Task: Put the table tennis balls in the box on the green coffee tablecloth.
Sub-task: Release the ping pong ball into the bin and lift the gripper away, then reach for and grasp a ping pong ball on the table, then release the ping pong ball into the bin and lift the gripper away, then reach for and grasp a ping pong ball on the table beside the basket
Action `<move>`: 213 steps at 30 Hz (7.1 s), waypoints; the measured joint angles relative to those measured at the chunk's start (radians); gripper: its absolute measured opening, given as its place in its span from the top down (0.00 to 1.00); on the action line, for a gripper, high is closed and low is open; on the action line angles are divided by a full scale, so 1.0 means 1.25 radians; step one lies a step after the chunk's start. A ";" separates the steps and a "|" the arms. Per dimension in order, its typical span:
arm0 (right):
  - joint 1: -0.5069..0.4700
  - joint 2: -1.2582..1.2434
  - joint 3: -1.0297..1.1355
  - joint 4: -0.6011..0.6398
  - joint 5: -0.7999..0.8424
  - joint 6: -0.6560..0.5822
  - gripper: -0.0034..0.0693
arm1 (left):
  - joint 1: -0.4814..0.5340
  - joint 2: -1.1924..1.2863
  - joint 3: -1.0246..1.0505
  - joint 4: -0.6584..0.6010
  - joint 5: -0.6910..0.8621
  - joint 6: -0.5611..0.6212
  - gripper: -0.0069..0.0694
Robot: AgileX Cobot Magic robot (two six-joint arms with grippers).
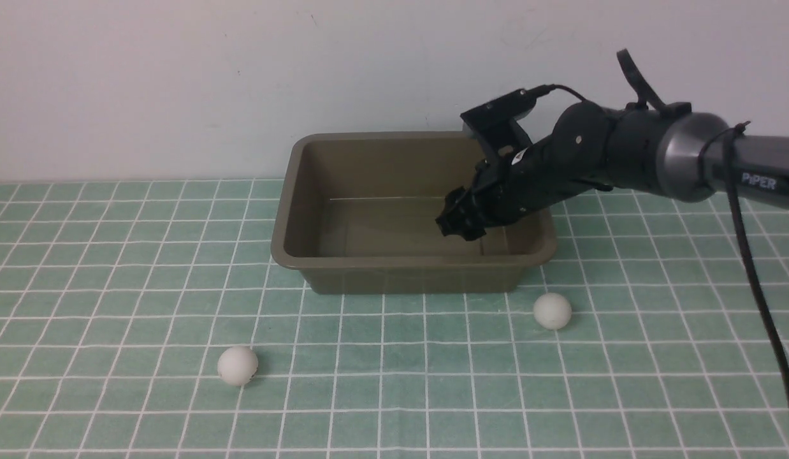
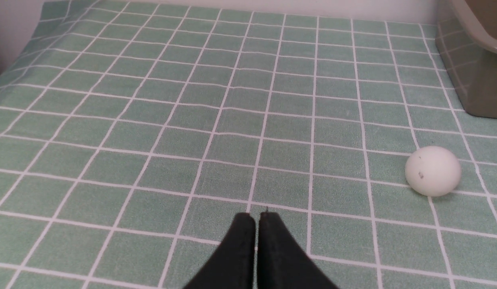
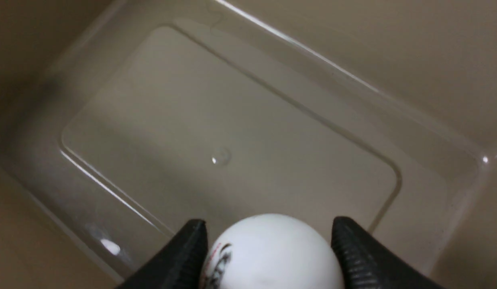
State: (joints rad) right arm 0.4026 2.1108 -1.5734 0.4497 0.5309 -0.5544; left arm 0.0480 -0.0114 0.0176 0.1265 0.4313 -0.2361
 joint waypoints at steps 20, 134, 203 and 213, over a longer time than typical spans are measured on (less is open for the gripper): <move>-0.083 -0.413 0.021 -0.213 0.248 0.095 0.49 | 0.000 0.000 0.000 0.000 0.000 0.000 0.91; -0.064 -0.024 -0.020 0.231 0.128 -0.242 0.48 | 0.000 0.000 0.000 0.000 -0.001 0.000 0.91; -0.064 -1.195 0.590 -0.396 0.334 0.247 0.97 | -0.048 0.225 -0.200 0.514 -0.300 -0.680 0.90; -0.064 -1.256 0.639 -0.399 0.350 0.320 0.97 | -0.232 0.809 -0.385 1.190 -0.435 -1.116 0.87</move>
State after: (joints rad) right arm 0.3232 0.5413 -0.7741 -0.0489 0.9678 -0.1545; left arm -0.2426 1.0003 -0.4641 1.6143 -0.1123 -1.6315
